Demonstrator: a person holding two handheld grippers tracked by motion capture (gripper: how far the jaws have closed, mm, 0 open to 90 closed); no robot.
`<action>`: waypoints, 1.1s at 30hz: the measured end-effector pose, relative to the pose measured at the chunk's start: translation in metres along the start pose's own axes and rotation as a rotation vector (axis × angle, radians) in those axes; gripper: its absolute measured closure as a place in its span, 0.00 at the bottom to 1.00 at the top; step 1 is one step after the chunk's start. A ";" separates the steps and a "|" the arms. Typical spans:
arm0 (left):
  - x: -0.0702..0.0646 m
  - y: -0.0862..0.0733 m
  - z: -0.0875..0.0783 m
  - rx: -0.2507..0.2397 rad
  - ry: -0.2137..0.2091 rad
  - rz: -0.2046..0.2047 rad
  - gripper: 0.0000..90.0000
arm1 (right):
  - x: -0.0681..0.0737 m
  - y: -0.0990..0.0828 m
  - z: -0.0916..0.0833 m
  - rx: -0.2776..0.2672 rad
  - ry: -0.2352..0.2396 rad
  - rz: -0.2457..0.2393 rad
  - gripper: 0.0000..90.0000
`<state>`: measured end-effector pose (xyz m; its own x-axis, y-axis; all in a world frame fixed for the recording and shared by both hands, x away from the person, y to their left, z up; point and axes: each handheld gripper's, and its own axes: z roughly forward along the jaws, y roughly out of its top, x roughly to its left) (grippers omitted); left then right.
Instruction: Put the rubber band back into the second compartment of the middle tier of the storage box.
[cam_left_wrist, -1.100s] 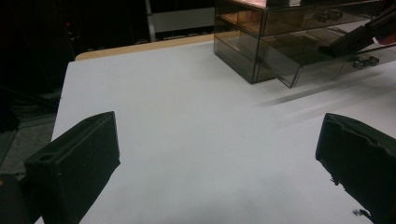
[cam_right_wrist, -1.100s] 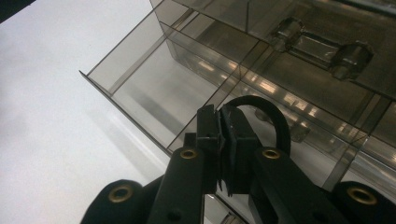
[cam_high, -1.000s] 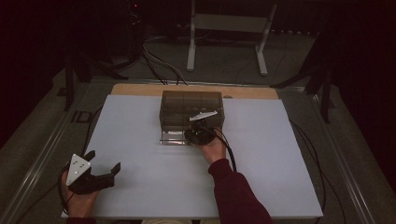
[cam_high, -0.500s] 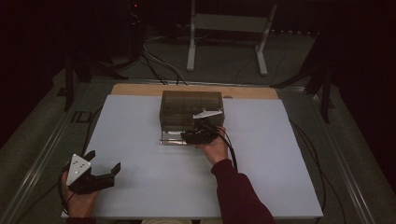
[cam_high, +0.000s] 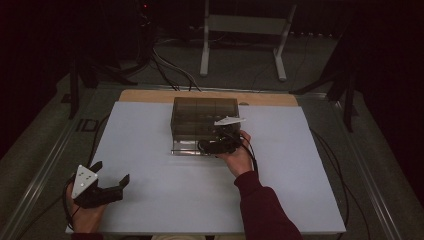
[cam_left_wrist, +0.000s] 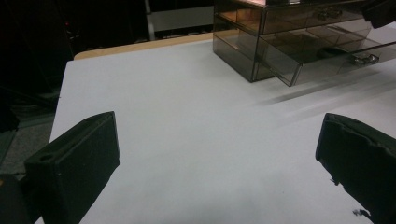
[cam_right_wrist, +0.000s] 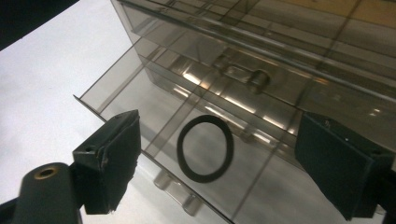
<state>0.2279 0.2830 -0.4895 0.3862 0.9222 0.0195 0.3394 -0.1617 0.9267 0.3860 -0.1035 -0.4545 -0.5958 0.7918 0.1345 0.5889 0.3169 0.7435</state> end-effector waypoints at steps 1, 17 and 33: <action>0.000 0.000 0.000 0.000 0.000 0.000 0.00 | 0.000 0.000 0.000 0.000 0.000 0.000 0.14; 0.001 0.000 0.000 0.000 0.003 -0.006 0.00 | -0.024 -0.021 -0.047 -0.061 -0.153 -0.044 0.00; -0.001 0.000 0.000 0.001 0.003 -0.006 0.00 | -0.062 -0.081 -0.108 -0.115 -0.251 -0.036 0.00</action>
<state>0.2276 0.2824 -0.4893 0.3816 0.9242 0.0146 0.3428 -0.1562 0.9263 0.3167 -0.2343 -0.4524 -0.4529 0.8902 -0.0488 0.4953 0.2967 0.8165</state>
